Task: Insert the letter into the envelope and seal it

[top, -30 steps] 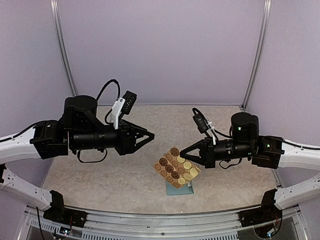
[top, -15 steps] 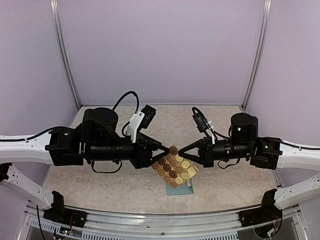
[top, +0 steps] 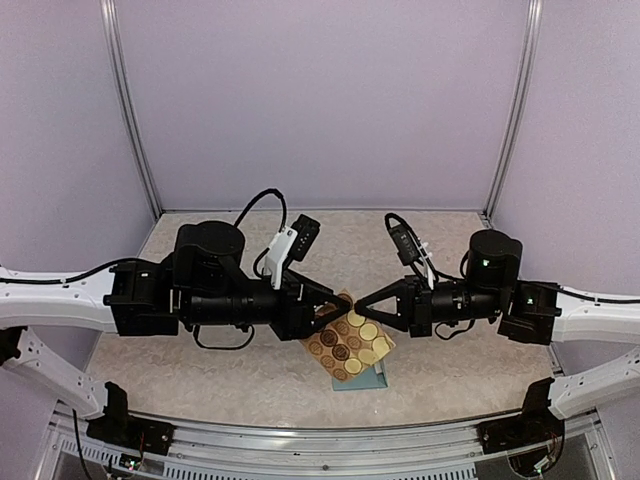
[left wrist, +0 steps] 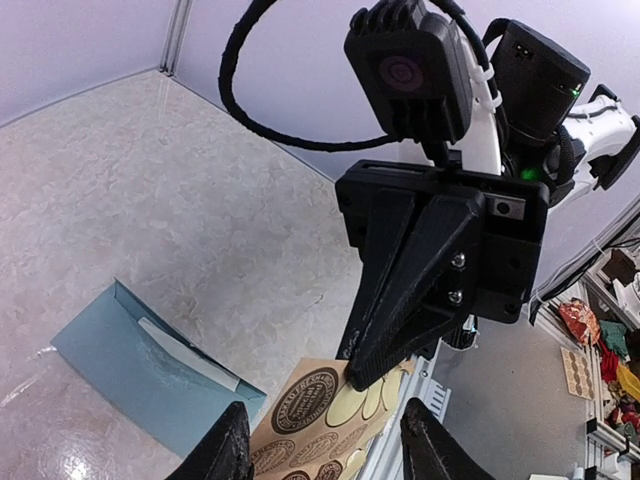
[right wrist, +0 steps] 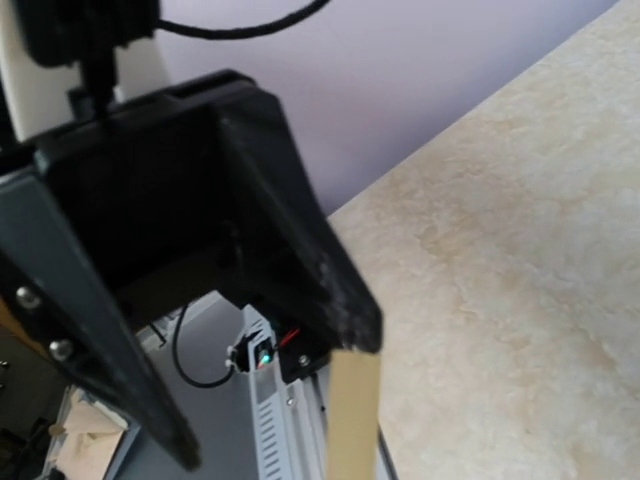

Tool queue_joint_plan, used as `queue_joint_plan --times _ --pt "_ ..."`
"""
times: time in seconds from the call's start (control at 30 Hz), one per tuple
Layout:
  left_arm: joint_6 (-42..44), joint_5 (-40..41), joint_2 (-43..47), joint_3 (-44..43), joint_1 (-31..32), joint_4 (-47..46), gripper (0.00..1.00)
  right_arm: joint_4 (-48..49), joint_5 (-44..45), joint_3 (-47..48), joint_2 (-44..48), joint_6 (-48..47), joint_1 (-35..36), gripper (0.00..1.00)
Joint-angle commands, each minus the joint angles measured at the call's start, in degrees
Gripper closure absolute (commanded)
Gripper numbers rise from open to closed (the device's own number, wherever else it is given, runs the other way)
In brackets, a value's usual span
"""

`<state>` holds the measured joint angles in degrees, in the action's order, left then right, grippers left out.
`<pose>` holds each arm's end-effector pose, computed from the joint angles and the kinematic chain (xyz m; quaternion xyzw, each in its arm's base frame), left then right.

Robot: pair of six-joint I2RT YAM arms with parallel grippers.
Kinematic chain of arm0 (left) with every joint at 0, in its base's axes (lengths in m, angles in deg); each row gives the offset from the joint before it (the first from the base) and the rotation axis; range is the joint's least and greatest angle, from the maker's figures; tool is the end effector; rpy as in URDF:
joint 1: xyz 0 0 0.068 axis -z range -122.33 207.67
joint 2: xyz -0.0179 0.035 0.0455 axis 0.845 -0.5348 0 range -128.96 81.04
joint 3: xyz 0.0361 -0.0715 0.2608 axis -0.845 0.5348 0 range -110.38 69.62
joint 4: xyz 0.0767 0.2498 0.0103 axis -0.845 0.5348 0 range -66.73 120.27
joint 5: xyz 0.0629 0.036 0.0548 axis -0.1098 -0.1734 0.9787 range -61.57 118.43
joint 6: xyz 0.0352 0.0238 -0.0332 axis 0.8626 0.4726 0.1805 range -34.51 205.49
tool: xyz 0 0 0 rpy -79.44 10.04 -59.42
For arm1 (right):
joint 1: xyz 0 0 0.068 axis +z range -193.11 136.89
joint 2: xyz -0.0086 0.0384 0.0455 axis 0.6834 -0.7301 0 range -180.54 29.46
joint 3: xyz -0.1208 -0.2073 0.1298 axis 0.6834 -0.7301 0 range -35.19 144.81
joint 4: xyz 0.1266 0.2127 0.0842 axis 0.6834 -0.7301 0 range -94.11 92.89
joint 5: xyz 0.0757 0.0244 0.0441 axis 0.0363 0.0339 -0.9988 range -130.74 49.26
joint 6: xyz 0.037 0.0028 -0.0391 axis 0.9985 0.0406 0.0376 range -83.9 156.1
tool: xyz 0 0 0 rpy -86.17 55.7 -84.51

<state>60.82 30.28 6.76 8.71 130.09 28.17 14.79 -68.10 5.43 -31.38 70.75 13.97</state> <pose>0.0931 -0.2902 0.3350 0.3193 0.7448 -0.4304 0.3976 0.1203 0.2158 0.3004 -0.2946 0.6910 0.5806 0.3141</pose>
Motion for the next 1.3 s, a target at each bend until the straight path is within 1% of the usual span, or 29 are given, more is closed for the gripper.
queue_joint_plan --times 0.0,0.33,0.43,0.47,0.53,0.6,0.63,0.73,0.8,0.97,1.1,1.17,1.27 --pt "-1.31 -1.49 -0.76 0.98 0.19 -3.36 0.52 5.09 -2.82 -1.37 1.14 1.25 -0.39 1.00" --pt "-3.43 -6.42 -1.45 1.99 -0.70 -7.70 0.52 8.14 -5.28 -2.41 1.82 1.69 -0.39 1.00" --pt "-2.96 -6.04 -1.58 1.98 -0.70 -7.60 0.51 8.13 -5.17 -2.65 2.02 1.88 -0.43 1.00" --pt "-2.49 -5.05 -1.37 2.12 -0.69 -7.13 0.50 7.83 -4.74 -2.75 2.29 1.83 -0.40 1.00" --pt "-1.99 -2.91 0.01 3.18 -1.30 -6.48 0.43 7.29 -3.87 -2.98 2.70 1.90 -0.39 1.00" --pt "-2.01 -2.82 2.38 4.95 -2.85 -6.57 0.35 7.25 -3.68 -3.22 3.07 2.02 -0.40 1.00" --pt "-2.05 -2.92 3.13 5.87 -3.43 -6.62 0.33 7.26 -3.67 -3.26 3.22 2.08 -0.45 1.00" --pt "-1.78 -5.95 4.93 7.18 -4.08 -6.60 0.29 7.22 -3.72 -3.28 3.33 2.17 -0.39 1.00" --pt "-1.30 -9.01 4.81 6.98 -4.04 -6.74 0.29 7.53 -4.08 -3.27 3.13 2.24 -0.40 1.00" --pt "-1.09 -16.83 3.31 6.88 -3.99 -9.41 0.43 8.49 -5.51 -3.06 2.37 2.52 -0.39 1.00" --pt "-1.08 -18.03 2.33 6.76 -4.03 -10.36 0.54 8.95 -7.39 -2.87 1.79 2.65 -0.41 1.00" --pt "-1.16 -18.73 2.00 6.76 -4.10 -11.19 0.63 9.04 -8.34 -2.75 1.42 2.76 -0.39 1.00" --pt "-1.59 -20.47 1.46 6.72 -4.13 -12.61 0.80 8.82 -9.53 -2.49 0.80 2.61 -0.41 1.00"
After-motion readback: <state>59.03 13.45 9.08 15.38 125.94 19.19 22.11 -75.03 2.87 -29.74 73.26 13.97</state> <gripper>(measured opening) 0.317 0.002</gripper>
